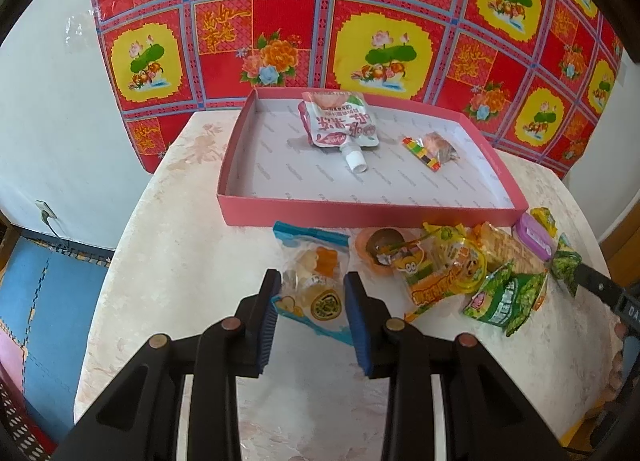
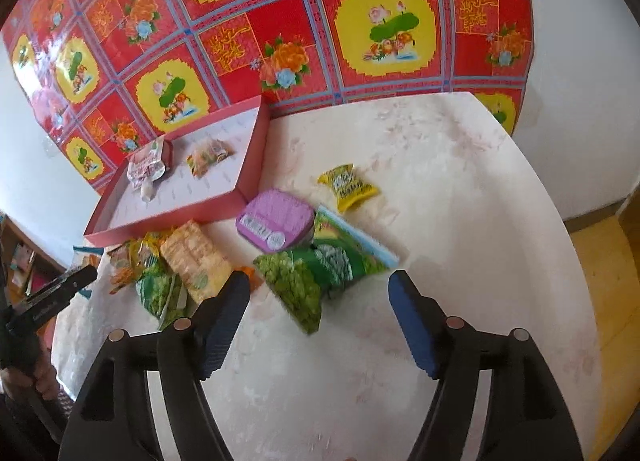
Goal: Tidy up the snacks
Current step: 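Carry the jelly bag with the left gripper while the right gripper lifts the green pea bag over the box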
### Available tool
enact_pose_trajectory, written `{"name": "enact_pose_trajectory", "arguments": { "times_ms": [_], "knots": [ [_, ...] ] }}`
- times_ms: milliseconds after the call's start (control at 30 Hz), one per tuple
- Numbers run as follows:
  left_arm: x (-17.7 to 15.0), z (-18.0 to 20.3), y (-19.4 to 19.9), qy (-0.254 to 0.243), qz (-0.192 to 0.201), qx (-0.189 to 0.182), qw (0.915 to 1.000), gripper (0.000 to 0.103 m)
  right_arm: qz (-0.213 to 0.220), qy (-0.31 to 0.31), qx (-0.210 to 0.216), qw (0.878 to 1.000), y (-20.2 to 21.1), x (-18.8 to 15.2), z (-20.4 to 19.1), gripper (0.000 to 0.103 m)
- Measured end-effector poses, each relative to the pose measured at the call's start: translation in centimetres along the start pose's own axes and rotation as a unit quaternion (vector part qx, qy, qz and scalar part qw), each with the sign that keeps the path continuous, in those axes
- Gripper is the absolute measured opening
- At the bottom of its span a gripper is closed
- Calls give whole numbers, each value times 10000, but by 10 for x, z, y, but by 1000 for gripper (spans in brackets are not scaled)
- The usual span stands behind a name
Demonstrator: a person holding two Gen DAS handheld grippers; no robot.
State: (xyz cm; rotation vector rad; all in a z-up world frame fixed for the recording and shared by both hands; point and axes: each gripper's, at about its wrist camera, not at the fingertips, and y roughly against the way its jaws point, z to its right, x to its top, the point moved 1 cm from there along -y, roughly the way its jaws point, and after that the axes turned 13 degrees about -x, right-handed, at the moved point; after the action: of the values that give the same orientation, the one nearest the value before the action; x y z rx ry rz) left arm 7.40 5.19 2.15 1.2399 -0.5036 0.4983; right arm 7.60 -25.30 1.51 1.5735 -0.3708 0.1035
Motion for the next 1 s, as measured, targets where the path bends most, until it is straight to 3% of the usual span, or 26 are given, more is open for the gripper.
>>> {"name": "enact_pose_trajectory", "arguments": {
  "times_ms": [267,367,400,500,1000],
  "knots": [
    [0,1,0,1,-3,-12,10000,34,-88,44,-111,9999,-22,6,-5,74],
    [0,0,1,22,8,-23,10000,34,-66,13,-166,9998,-22,5,-5,59],
    [0,0,1,25,10,-23,10000,34,-70,28,-219,9997,-22,5,-4,49],
    [-1,0,0,34,15,-39,10000,34,-75,-13,-206,9998,-20,3,-2,44],
    [6,5,16,-53,251,-91,9996,34,184,108,14,9998,17,11,-11,43]
  ]
}}
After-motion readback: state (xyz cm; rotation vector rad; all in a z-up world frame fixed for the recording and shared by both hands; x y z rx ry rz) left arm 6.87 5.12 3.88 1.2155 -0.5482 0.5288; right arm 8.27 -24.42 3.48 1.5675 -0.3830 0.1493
